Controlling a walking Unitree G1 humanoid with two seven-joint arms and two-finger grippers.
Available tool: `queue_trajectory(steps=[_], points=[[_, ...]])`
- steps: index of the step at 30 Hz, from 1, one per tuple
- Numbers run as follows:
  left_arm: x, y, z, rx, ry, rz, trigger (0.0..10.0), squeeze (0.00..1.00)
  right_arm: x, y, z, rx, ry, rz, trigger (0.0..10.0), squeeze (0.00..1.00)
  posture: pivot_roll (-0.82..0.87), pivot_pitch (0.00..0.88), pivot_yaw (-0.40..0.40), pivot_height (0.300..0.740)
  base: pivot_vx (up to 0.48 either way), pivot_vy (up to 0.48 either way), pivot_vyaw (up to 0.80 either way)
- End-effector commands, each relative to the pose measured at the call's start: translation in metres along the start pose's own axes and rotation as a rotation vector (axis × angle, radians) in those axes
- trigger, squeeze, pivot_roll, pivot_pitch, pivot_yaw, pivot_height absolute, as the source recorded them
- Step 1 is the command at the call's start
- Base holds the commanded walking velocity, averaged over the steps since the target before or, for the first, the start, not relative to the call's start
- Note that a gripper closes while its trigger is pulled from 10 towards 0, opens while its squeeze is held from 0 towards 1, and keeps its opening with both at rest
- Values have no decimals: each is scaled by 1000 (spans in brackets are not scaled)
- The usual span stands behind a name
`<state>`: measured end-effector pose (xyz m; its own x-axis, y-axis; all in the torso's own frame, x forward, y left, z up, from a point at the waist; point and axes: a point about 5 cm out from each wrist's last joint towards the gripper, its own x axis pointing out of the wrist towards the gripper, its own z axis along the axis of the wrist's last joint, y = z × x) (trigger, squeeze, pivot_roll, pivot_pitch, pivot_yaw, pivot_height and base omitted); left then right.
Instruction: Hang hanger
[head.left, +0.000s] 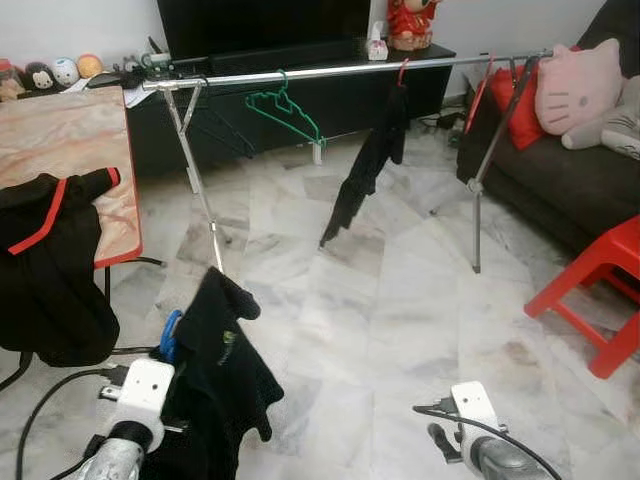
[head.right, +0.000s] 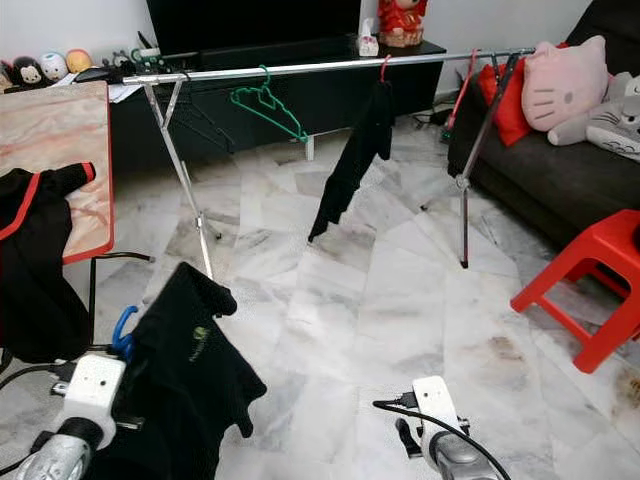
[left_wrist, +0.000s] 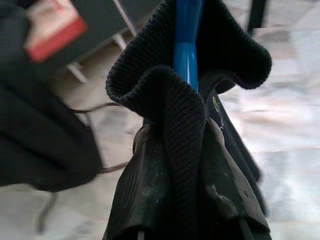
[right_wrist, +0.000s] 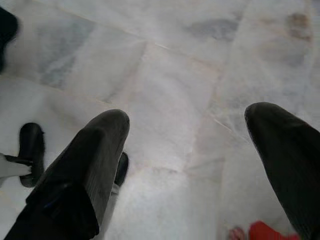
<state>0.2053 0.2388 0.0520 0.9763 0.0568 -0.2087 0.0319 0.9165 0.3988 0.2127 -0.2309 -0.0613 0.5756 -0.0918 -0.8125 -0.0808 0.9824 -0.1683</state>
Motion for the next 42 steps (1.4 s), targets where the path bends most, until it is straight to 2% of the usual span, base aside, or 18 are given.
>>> queue_trajectory(steps=[1, 5, 11, 17, 18, 21, 23, 29, 32, 35, 42], points=[[-1, 8, 13, 42, -71, 31, 10000, 0, -1, -5, -7, 5, 30, -19, 10000, 0, -16, 0, 20, 732, 0, 0, 0], [-3, 4, 9, 67, -58, -7, 10000, 0, -1, -5, -9, 14, 35, -22, 10000, 0, -16, 0, 26, 732, 0, 0, 0], [-19, -10, -7, 129, -4, -112, 10000, 0, -1, -2, -12, 17, 43, -29, 10000, 0, -23, 0, 47, 732, 0, 0, 0], [-21, -12, -10, 143, 3, -119, 10000, 0, -1, -1, -12, 17, 44, -31, 10000, 0, -23, 0, 47, 732, 0, 0, 0], [-29, -18, -18, 131, 25, -142, 10000, 0, -1, -1, -14, 17, 47, -30, 10000, 0, -16, 0, 44, 732, 0, 0, 0], [-31, -21, -16, 26, 26, -114, 10000, 0, -2, -1, -14, 25, 48, -33, 10000, 0, -16, 0, 41, 732, 0, 0, 0], [-30, -24, -9, -139, 1, -67, 10000, 0, -2, -3, -15, 37, 45, -41, 10000, 0, -14, 0, 35, 732, 0, 0, 0], [-32, -37, -3, -289, -24, -33, 10000, 0, -3, -6, -19, 84, 44, -56, 10000, 0, -19, 0, 27, 732, 0, 0, 0], [-34, -44, -5, -297, -8, -42, 10000, 0, -3, -7, -22, 115, 47, -59, 10000, 0, -21, 0, 23, 732, 0, 0, 0], [-35, -49, -5, -285, -7, -64, 10000, 0, -4, -3, -26, 108, 61, -41, 10000, 0, -20, 0, 17, 732, 0, 0, 0], [-34, -52, -4, -279, -4, -101, 10000, 0, -4, -1, -28, 98, 71, -33, 10000, 0, -16, 0, 13, 732, 72, 0, 0]])
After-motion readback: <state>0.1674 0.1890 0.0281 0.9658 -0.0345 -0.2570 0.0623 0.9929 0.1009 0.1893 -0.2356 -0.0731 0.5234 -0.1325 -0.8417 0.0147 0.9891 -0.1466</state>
